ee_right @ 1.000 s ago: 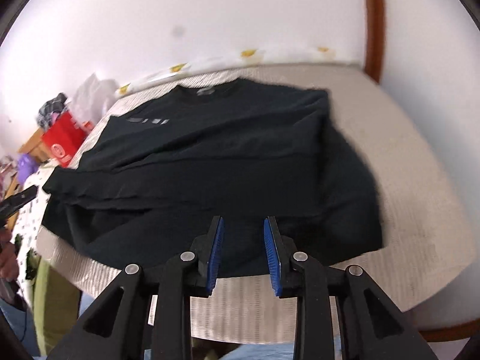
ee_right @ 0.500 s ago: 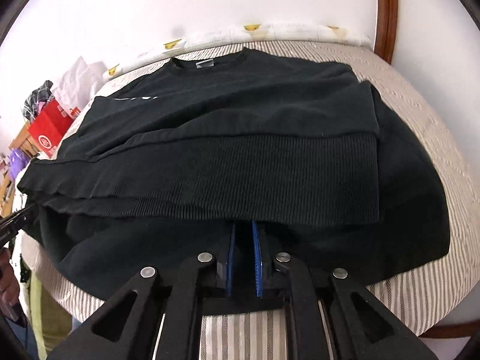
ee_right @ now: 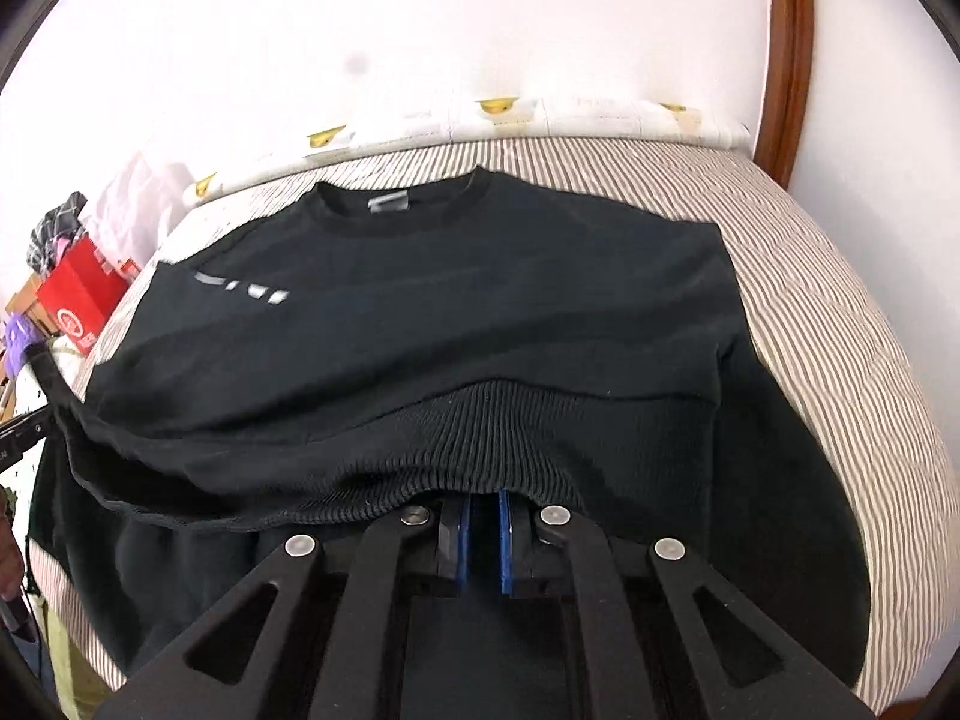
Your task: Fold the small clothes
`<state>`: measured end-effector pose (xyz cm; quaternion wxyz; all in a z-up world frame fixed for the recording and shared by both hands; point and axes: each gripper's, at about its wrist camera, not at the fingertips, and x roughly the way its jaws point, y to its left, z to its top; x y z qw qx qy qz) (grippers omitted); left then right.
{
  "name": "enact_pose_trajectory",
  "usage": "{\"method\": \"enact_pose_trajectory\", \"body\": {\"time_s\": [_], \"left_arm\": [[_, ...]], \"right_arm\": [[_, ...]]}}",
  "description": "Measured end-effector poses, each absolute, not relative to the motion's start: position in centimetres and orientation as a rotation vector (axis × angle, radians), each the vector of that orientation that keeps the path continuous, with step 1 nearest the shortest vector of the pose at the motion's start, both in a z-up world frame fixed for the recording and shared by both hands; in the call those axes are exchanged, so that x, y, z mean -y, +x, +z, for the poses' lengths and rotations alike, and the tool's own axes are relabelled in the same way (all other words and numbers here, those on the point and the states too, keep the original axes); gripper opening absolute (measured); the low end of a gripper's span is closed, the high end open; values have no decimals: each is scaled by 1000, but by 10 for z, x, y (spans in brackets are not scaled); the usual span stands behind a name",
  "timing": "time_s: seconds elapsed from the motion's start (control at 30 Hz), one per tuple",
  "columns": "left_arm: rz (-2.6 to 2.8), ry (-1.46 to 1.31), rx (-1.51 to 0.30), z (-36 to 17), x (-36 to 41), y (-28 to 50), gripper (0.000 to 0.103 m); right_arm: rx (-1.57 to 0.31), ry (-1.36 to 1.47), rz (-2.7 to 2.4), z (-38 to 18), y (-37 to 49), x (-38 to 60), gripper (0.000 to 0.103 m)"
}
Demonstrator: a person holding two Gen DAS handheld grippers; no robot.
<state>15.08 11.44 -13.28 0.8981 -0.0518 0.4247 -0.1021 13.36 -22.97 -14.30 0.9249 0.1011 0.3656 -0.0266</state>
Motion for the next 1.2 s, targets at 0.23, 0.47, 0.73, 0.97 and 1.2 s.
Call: {"method": "enact_pose_trajectory", "body": {"time_s": [0.23, 0.47, 0.73, 0.97, 1.2], "left_arm": [[-205, -166, -919, -138, -125, 174, 14], [-197, -146, -904, -129, -131, 159, 14], [-175, -164, -896, -132, -147, 142, 16], [-165, -142, -876, -131, -151, 144, 31], [-179, -82, -881, -135, -150, 169, 55]], "right_arm": [[-781, 199, -52, -130, 183, 231, 3], [-802, 5, -52, -107, 170, 227, 16], [-793, -21, -218, -114, 116, 279, 41], [-722, 30, -123, -115, 111, 282, 59], [-715, -15, -31, -119, 158, 279, 68]]}}
